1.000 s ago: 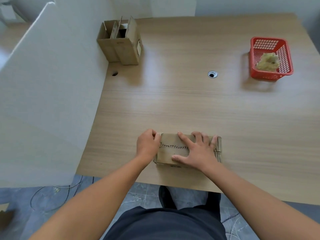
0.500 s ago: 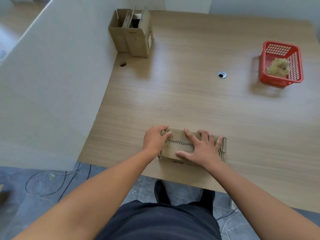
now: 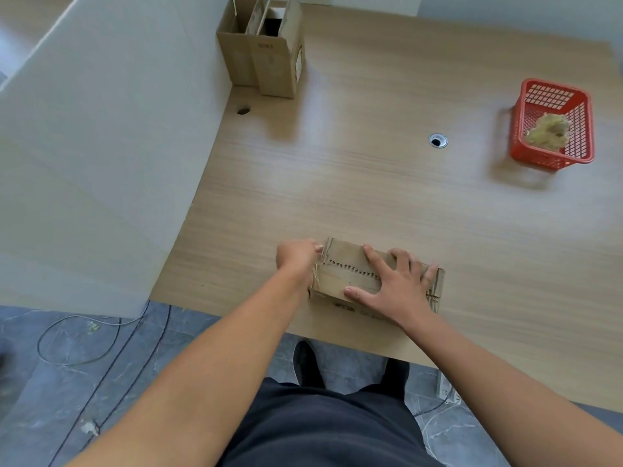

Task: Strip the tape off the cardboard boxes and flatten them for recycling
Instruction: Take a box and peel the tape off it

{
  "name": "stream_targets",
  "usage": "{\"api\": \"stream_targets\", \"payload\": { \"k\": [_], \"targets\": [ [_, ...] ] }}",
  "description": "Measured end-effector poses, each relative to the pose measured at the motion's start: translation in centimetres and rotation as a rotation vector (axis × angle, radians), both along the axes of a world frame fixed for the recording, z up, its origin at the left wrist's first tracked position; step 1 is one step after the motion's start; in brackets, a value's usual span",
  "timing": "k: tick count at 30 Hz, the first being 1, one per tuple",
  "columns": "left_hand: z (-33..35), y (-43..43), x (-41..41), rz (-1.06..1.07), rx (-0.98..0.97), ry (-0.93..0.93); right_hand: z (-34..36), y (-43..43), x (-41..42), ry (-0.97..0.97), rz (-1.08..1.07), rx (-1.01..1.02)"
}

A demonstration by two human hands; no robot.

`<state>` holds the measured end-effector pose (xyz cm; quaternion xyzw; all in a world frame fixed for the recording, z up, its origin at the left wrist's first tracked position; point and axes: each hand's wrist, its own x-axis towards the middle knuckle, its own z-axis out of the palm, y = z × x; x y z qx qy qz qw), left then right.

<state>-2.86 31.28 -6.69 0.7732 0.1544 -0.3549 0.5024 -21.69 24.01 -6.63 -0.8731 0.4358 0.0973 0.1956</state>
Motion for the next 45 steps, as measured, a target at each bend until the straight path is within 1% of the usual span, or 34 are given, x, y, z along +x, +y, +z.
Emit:
{"api": "stream_targets", "payload": {
  "k": [1,2,3,6,7,9,10,13,15,16,18,19,21,23,25,27,29,32,34,35,37,38,39,41,42,43,45],
  "targets": [
    [0.1,0.3,0.2,0.125,-0.090,0.138,0.1,0.0,0.2,0.007,-0.022,0.009],
    [0.0,0.9,0.2,0.158,-0.157,0.184,0.1,0.0,0.3,0.019,-0.040,0.017],
    [-0.3,1.5,0.0,0.086,-0.190,0.145,0.1,0.1,0.5,0.029,-0.054,0.019],
    [-0.5,4.1,-0.7,-0.240,-0.325,-0.078,-0.1,0.1,0.6,0.036,-0.056,0.000],
    [-0.5,4.9,-0.7,-0.336,-0.395,-0.114,-0.1,0.1,0.6,0.041,-0.057,-0.001],
    [-0.4,5.8,-0.6,-0.512,-0.492,-0.128,0.1,0.1,0.6,0.063,-0.058,0.011],
    [-0.4,6.1,-0.5,-0.598,-0.493,-0.131,0.3,0.1,0.7,0.075,-0.060,0.015],
    [-0.5,7.3,0.1,-0.871,-0.368,-0.181,0.8,0.2,1.0,0.103,-0.053,0.006],
    [-0.6,8.2,0.8,-1.002,-0.327,-0.178,1.0,0.3,0.9,0.113,-0.044,-0.005],
    [-0.7,8.7,1.4,-1.075,-0.312,-0.210,1.0,0.3,0.9,0.115,-0.043,-0.006],
    [-1.2,9.3,2.5,-1.171,-0.283,-0.352,0.9,0.4,0.9,0.115,-0.040,-0.016],
    [-1.1,9.5,2.7,-1.154,-0.270,-0.411,0.9,0.4,0.8,0.116,-0.040,-0.021],
    [-1.0,9.9,2.1,-1.009,-0.212,-0.509,1.1,0.4,0.9,0.118,-0.045,-0.021],
    [-1.3,10.6,0.6,-0.901,-0.115,-0.658,1.2,0.5,1.0,0.122,-0.052,-0.016],
    [-1.7,11.0,-1.2,-0.817,-0.076,-0.713,1.4,0.7,1.3,0.139,-0.054,-0.016],
    [-1.8,11.0,-2.2,-0.681,-0.119,-0.644,1.5,0.9,1.5,0.166,-0.047,-0.032],
    [-1.9,10.7,-2.4,-0.618,-0.151,-0.581,1.5,1.2,1.5,0.204,0.009,-0.036],
    [-2.1,9.8,-1.8,-0.560,-0.140,-0.601,1.1,2.1,1.0,0.199,0.131,0.006],
    [-2.1,9.2,-0.7,-0.504,-0.155,-0.553,0.7,2.9,0.8,0.149,0.127,-0.017],
    [-2.3,9.0,-0.3,-0.497,-0.162,-0.550,0.6,3.3,0.9,0.120,0.106,-0.033],
    [-2.9,8.5,-0.2,-0.461,-0.118,-0.574,0.4,3.9,1.3,0.085,0.064,-0.053],
    [-3.4,8.3,-0.4,-0.385,-0.111,-0.493,0.5,4.0,1.6,0.082,0.050,-0.049],
    [-3.8,8.1,-0.8,-0.265,-0.152,-0.322,0.5,4.1,1.8,0.084,0.039,-0.040],
    [-3.8,7.4,-1.9,0.018,-0.355,0.121,0.8,4.2,2.1,0.085,0.024,-0.020],
    [-4.0,7.2,-2.3,0.097,-0.418,0.221,0.9,4.2,2.2,0.083,0.022,-0.011],
    [-4.0,7.1,-2.5,0.076,-0.413,0.218,1.0,4.3,2.2,0.081,0.024,-0.005],
    [-4.4,7.3,-2.4,-0.063,-0.336,0.088,1.2,4.5,2.2,0.081,0.032,0.005]
  ]
}}
